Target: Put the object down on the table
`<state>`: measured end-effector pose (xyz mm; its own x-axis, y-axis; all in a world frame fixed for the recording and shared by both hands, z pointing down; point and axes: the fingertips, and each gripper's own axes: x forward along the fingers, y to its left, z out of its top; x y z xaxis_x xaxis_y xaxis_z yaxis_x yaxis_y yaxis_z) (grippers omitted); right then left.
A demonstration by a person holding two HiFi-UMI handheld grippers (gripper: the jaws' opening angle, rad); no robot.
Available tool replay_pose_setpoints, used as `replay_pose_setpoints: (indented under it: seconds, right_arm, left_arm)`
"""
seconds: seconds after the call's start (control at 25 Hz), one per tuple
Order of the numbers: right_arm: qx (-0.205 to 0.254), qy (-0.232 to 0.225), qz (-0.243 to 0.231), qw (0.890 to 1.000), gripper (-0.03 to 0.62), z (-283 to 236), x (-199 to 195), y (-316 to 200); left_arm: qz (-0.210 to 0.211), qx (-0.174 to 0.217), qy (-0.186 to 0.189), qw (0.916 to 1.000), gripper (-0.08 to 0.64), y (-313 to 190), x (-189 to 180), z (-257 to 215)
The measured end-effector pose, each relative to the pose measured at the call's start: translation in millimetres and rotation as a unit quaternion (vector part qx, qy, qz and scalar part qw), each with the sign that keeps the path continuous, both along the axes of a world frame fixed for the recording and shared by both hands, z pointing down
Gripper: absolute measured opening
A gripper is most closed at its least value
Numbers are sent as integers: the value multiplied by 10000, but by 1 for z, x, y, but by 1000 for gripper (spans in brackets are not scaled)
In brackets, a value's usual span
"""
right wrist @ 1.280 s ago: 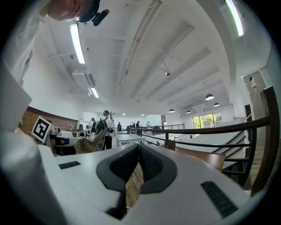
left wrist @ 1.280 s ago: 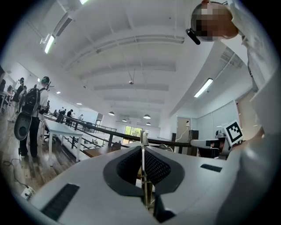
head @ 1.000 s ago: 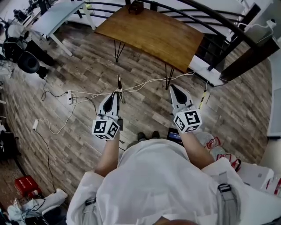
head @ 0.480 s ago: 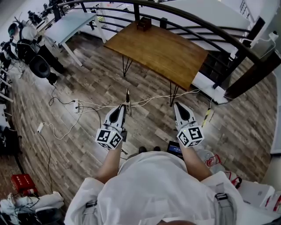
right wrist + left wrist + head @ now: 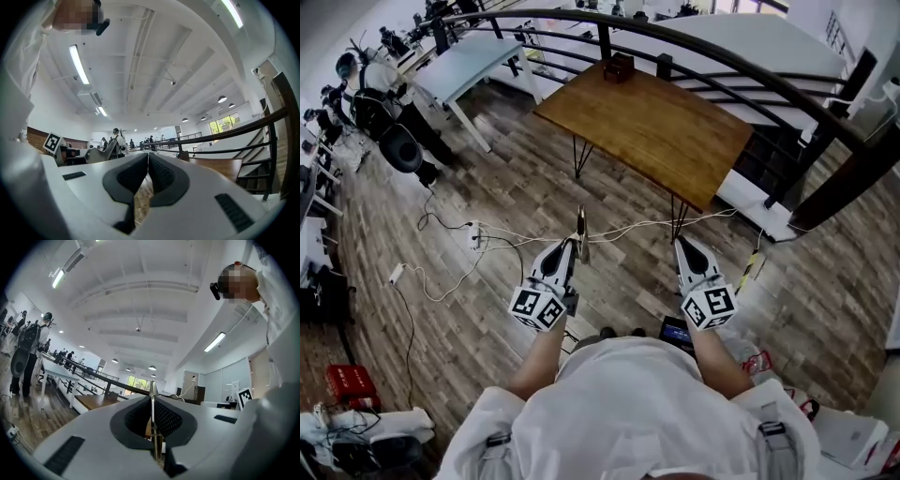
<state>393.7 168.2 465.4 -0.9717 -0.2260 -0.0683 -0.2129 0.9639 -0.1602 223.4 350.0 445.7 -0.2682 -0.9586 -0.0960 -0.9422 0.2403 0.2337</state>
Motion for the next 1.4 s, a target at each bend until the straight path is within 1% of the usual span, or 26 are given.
replay_pose_setpoints:
  seconds: [0.36,0.52,0.64,0.8,0.96,1.12,1.4]
  right_arm:
    - [-107,22,-101,9999,25,8,7,-10]
    - [-131,55,-123,9998,26,13,-4,-19]
    - [-134,103,-129,9998,26,14,-17,-28]
    - [-110,117,-55,9999,26,9,-40,-42]
    - [-59,132,61,9999,26,5,-75,-62]
    - [-49,86,160,9998,25,1,-124,-80]
    - [-13,84,97,9999,25,-11,-215,-103]
  left_arm:
    - [68,-68,44,9999,15,-9,8,9]
    - [98,-40,190,9998,15,-21,-4,17]
    - [148,17,203,9997,15,-32,-16,19]
    - [152,83,293,9994,15,-44,-45,21]
    - [124,122,377,9991,15,-59,-84,20]
    - [164,104,428,9989,15,-79,-131,20]
    - [395,168,415,9982,15,-110,-210,12]
